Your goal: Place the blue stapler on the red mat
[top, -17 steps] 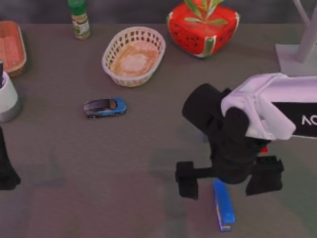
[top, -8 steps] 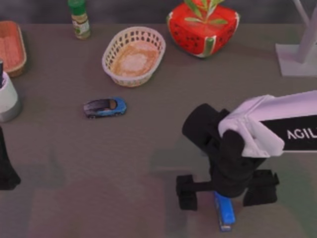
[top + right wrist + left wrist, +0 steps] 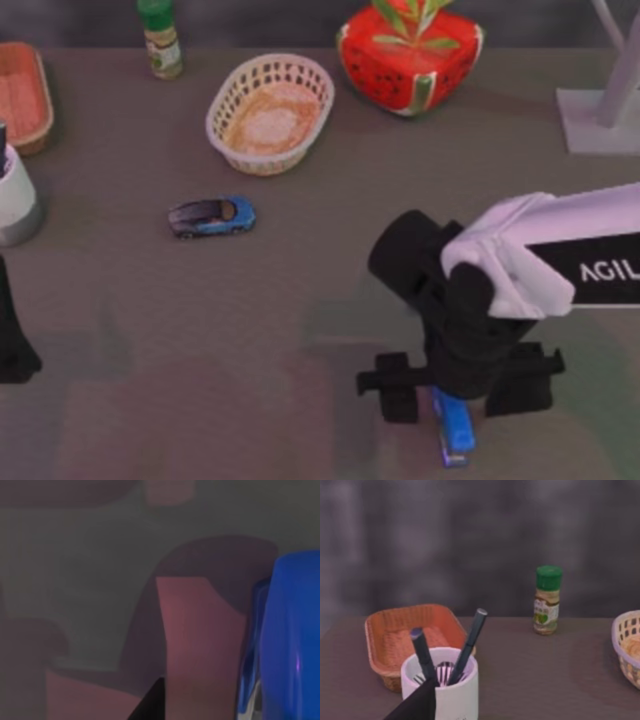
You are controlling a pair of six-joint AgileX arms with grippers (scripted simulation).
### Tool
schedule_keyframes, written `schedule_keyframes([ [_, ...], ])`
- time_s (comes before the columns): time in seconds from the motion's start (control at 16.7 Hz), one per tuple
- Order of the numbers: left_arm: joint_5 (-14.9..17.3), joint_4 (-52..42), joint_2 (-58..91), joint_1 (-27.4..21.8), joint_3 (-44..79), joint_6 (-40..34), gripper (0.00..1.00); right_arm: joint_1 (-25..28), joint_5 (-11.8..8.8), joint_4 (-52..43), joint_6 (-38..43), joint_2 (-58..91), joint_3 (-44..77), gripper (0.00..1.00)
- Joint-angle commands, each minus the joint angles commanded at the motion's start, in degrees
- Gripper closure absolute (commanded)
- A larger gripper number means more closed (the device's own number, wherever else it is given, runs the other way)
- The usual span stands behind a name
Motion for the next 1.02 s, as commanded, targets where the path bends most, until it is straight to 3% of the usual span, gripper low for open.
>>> schedule_keyframes([
  [0.3, 0.0, 0.0, 0.0, 0.0, 0.0, 0.0, 0.0, 0.0, 0.0, 0.0, 0.0, 0.0, 0.0, 0.98],
  [1.02, 0.0, 0.0, 0.0, 0.0, 0.0, 0.0, 0.0, 0.0, 0.86, -3.17, -0.61, -1.87, 1.78, 1.0],
])
